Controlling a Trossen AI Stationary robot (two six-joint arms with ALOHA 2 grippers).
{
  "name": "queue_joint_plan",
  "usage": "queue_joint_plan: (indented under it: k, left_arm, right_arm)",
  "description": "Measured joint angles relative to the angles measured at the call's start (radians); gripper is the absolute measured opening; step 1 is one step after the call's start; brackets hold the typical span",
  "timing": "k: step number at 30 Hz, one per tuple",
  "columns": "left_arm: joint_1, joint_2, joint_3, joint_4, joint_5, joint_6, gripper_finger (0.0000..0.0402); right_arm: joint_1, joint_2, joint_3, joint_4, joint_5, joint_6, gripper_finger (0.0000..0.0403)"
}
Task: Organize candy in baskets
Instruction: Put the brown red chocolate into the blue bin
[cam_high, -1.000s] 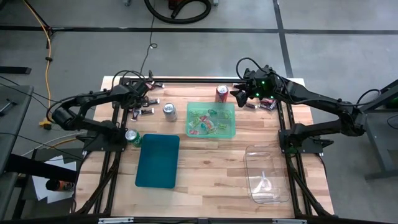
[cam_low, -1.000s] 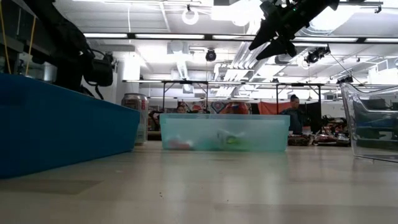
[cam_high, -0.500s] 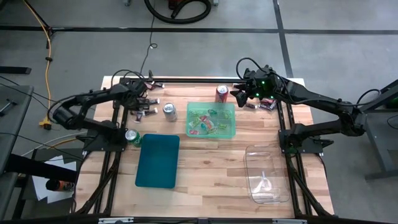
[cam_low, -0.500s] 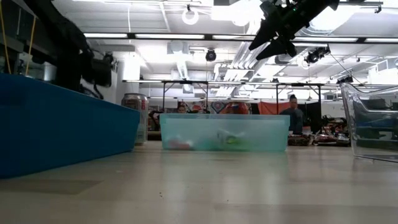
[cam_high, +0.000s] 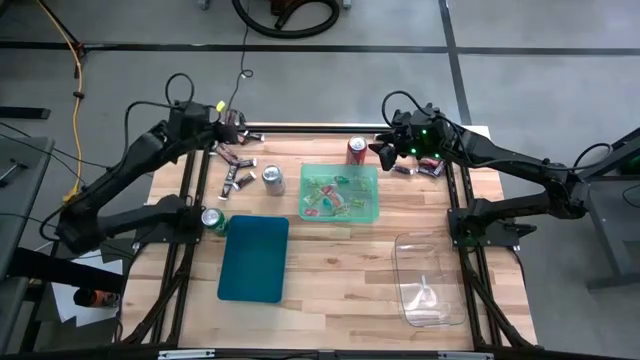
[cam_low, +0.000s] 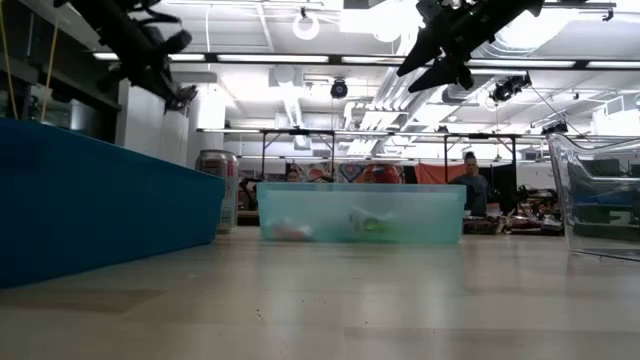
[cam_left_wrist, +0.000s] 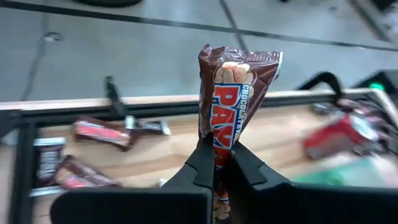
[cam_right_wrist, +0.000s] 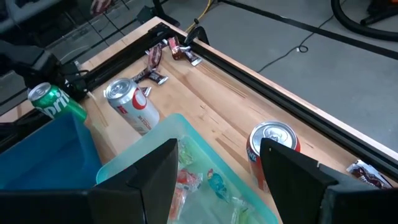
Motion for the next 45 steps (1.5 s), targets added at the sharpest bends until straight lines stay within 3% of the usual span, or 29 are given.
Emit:
queue_joint_plan:
  k: [3, 8, 10, 12, 18, 23, 27, 34, 38, 45]
  left_arm:
    - [-0.066, -0.027, 0.002, 0.009, 0.076, 0.001, 0.0001]
    - [-0.297, -0.046, 0.003, 0.003, 0.538, 0.13, 0.0001]
    - [-0.433, -0.047, 0.003, -0.008, 0.584, 0.082, 0.0]
    - [-0.579, -0.046, 0.003, -0.029, 0.532, 0.03, 0.0]
    - [-0.969, 0.034, 0.003, -0.174, 0.247, -0.055, 0.0]
    - [-1.151, 0.201, 0.003, -0.193, 0.086, 0.054, 0.0]
    - [-1.188, 0.344, 0.003, -0.213, -0.015, 0.172, 0.0]
    - [-1.179, 0.526, -0.021, -0.145, -0.014, 0.283, 0.0002]
    - [-1.176, 0.596, -0.046, -0.061, 0.018, 0.286, 0.0003]
    - [-1.158, 0.683, -0.047, -0.059, 0.033, 0.214, 0.0005]
  right_arm:
    - [0.0, 0.0, 0.0, 0.0, 0.0, -0.001, 0.0222]
    - [0.0, 0.0, 0.0, 0.0, 0.0, -0.002, 0.0222]
    - [0.0, 0.0, 0.0, -0.001, 0.0, -0.002, 0.0222]
    - [0.0, 0.0, 0.0, 0.0, 0.0, -0.003, 0.0222]
    - [0.0, 0.0, 0.0, -0.001, 0.0, -0.003, 0.0222]
    - [-0.003, 0.0, 0.0, -0.001, 0.0, -0.003, 0.0222]
    - [-0.003, 0.0, 0.0, -0.001, 0.0, -0.001, 0.0222]
    - [-0.003, 0.0, 0.0, -0.001, 0.0, -0.002, 0.0222]
    - [-0.003, 0.0, 0.0, -0.002, 0.0, -0.002, 0.0222]
    - [-0.003, 0.0, 0.0, -0.002, 0.0, -0.003, 0.0222]
